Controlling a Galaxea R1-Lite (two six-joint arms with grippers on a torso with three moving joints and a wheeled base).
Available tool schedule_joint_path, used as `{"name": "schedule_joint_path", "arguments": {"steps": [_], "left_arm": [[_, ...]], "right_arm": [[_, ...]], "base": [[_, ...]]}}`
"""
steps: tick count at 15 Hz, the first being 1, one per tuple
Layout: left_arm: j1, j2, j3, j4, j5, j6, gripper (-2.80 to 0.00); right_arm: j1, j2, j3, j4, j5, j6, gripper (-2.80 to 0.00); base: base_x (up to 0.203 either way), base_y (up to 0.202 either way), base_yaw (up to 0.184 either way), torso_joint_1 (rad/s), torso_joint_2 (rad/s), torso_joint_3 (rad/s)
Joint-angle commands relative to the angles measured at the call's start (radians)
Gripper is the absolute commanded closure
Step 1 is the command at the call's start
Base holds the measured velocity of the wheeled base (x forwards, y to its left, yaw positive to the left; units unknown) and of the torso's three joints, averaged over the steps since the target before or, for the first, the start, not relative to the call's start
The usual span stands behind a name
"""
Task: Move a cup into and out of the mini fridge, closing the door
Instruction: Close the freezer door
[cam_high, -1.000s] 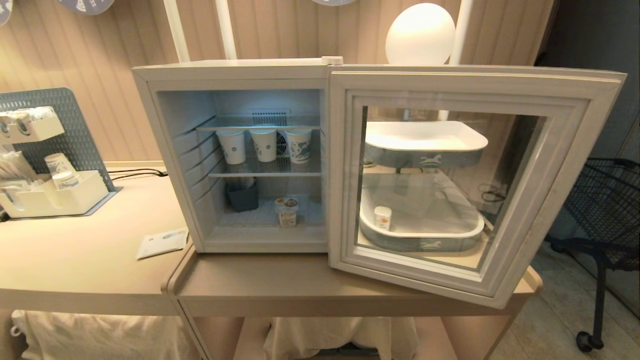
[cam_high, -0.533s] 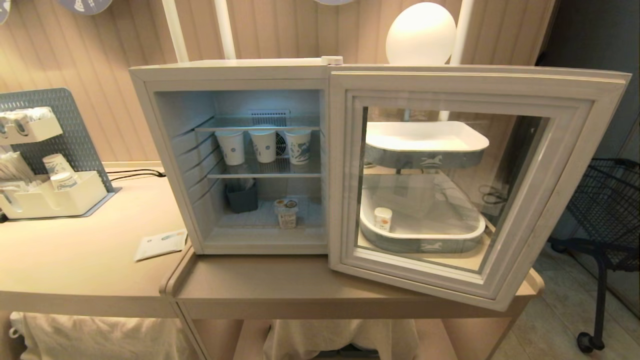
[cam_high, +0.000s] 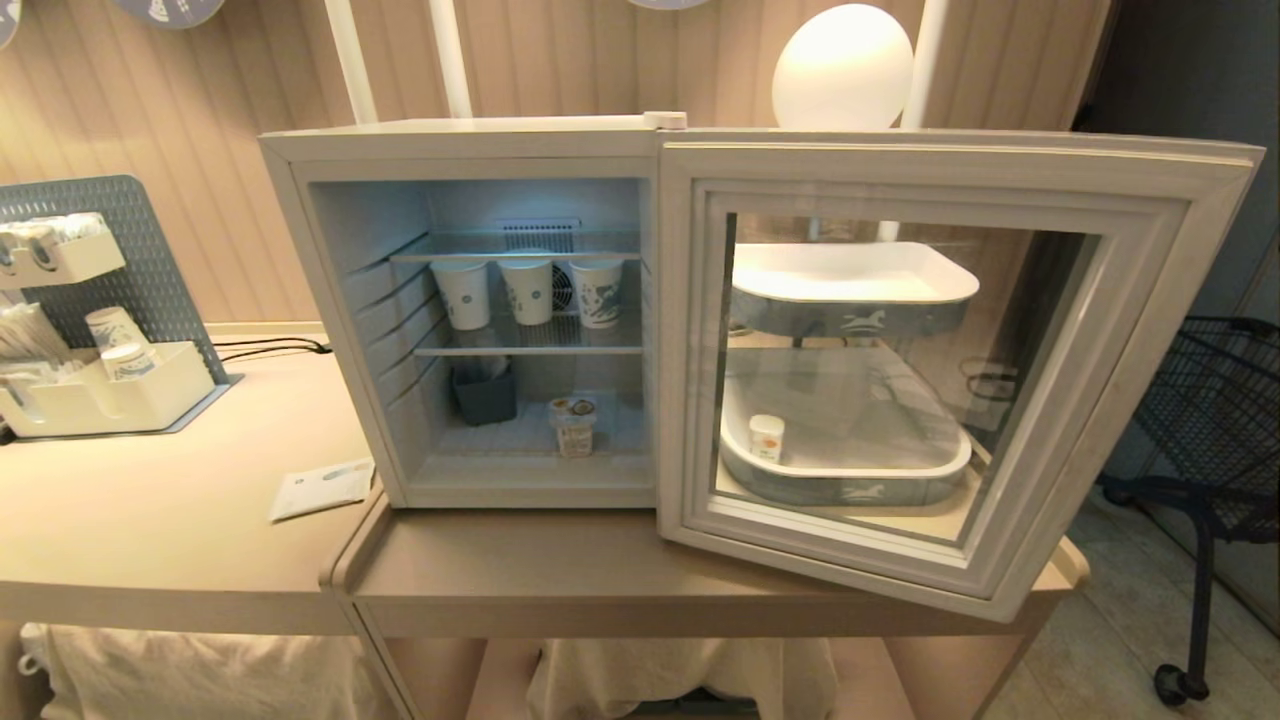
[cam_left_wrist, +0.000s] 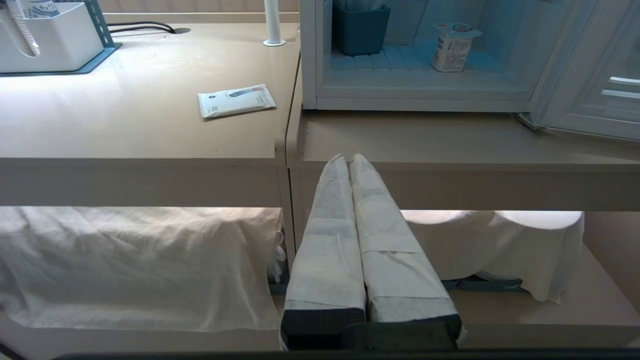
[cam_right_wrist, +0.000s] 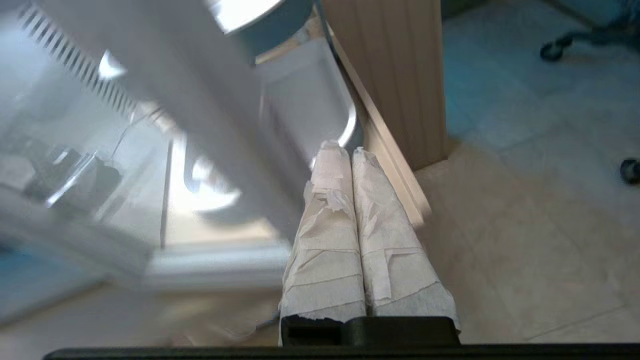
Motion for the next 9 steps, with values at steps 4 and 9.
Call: {"name": "schedule_joint_path", "arguments": {"steps": [4, 9], "left_arm": [[0.000, 0.000, 0.002, 0.000, 0.000, 0.000, 0.00], [0.000, 0.000, 0.000, 0.000, 0.002, -0.004, 0.00]], "right_arm": [[-0.403, 0.552, -0.297, -0.060, 0.891, 0.095, 0.00], [-0.511, 0.808, -0.484, 0.048, 1.511, 0.175, 0.00]], "base": [[0.000, 0.000, 0.000, 0.000, 0.00, 0.000], [0.000, 0.000, 0.000, 0.000, 0.00, 0.000]]}}
